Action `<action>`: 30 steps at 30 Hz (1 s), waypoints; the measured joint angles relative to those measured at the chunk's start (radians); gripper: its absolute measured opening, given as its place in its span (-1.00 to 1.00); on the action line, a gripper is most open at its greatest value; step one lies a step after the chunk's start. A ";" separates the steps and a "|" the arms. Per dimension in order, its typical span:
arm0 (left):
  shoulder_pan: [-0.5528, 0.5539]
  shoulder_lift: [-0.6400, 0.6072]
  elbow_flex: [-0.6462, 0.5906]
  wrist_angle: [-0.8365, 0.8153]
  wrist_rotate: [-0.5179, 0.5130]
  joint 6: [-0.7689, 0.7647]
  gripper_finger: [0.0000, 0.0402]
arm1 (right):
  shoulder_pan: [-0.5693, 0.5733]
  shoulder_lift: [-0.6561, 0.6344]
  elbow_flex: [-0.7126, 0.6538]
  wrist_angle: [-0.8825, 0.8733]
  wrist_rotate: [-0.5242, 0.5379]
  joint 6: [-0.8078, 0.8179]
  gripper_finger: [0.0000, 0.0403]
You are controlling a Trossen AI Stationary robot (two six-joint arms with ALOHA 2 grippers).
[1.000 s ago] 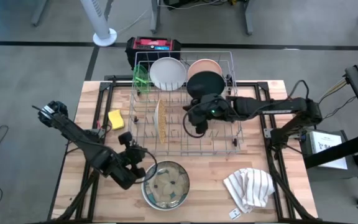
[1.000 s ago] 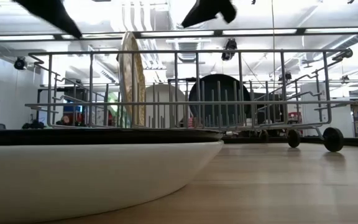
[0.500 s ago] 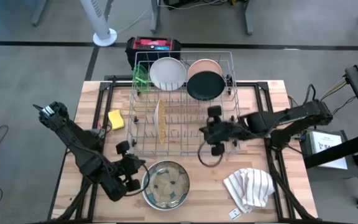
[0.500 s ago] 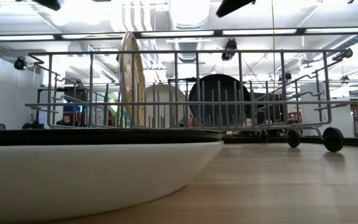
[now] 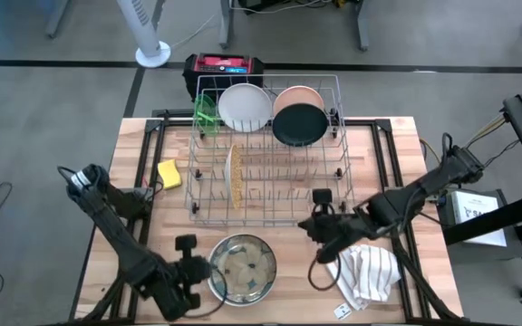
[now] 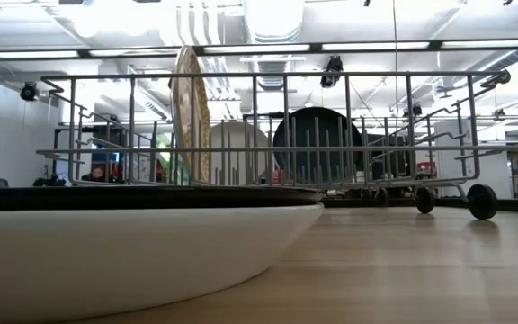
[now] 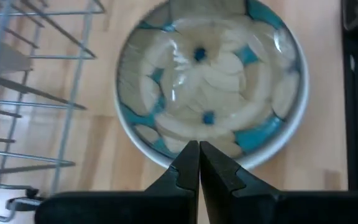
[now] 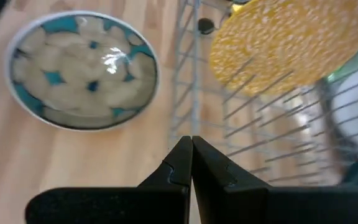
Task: Sort dishes
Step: Put the brown plate into the dish rack
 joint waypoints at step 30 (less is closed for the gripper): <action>-0.117 0.316 0.025 0.003 -0.063 -0.192 -1.00 | 0.138 0.269 -0.158 0.287 -0.142 0.997 -1.00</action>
